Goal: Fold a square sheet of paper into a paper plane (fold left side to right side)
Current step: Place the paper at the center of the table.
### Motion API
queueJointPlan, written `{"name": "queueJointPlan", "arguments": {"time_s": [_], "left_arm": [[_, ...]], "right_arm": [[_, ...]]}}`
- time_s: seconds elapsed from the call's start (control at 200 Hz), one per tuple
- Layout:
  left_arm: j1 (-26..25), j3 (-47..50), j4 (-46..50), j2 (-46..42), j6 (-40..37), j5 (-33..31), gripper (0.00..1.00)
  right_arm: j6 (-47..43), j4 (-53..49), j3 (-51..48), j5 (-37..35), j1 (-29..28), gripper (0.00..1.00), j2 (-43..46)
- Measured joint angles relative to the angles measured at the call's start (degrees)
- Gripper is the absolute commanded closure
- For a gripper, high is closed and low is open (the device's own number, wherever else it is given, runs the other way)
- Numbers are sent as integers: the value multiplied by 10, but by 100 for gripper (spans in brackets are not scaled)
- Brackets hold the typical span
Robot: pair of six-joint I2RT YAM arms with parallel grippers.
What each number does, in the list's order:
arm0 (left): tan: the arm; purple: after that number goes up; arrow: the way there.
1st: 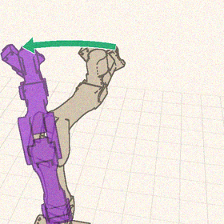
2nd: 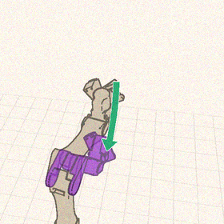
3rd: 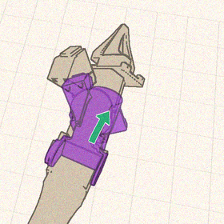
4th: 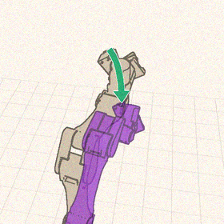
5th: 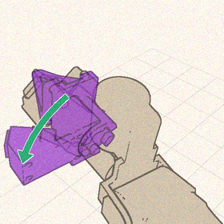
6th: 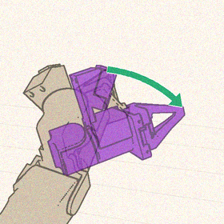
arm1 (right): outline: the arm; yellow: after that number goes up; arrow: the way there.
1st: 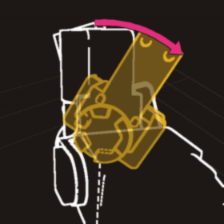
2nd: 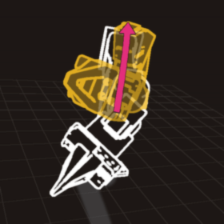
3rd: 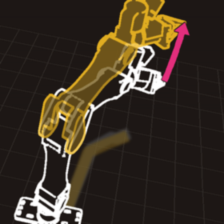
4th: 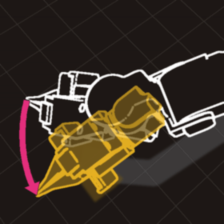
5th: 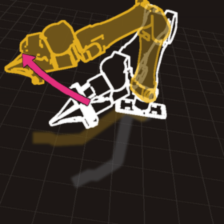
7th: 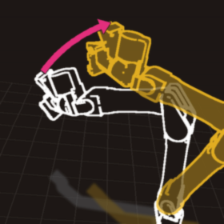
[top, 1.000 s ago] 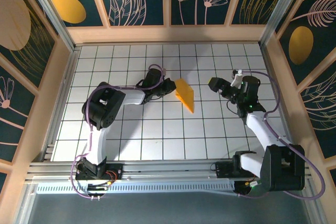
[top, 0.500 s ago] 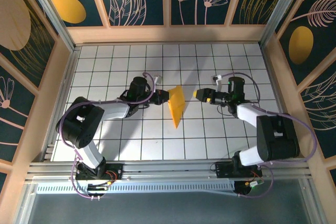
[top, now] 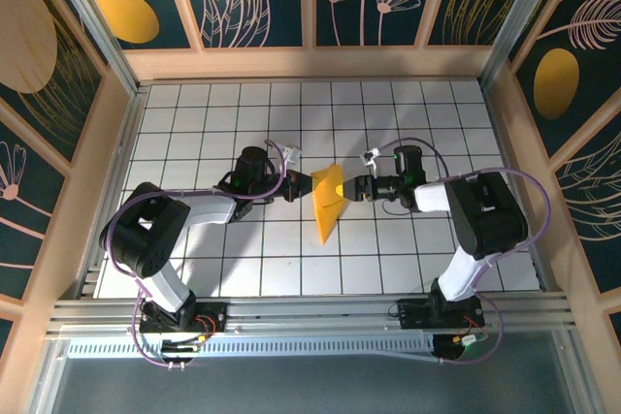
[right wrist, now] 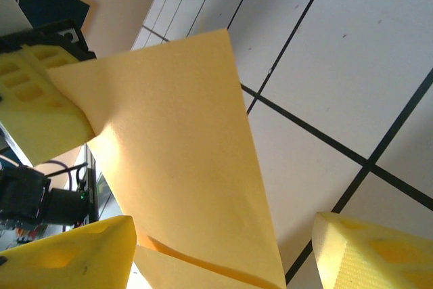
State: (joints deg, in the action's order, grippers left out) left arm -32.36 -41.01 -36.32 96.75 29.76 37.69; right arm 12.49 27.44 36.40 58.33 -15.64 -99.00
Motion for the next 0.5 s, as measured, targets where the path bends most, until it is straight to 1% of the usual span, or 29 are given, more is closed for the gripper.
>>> {"name": "queueJointPlan", "arguments": {"time_s": [0.065, 0.285, 0.5], "left_arm": [[0, 0, 0, 0, -1, 0, 100], [0, 0, 2, 0, -7, -4, 100], [0, 0, 11, 1, -13, -20, 100]], "right_arm": [[0, 6, 0, 7, -4, 32, -8], [-9, 10, 19, 31, -14, 48, -14], [-45, -39, 54, 30, -12, 62, -13]]}}
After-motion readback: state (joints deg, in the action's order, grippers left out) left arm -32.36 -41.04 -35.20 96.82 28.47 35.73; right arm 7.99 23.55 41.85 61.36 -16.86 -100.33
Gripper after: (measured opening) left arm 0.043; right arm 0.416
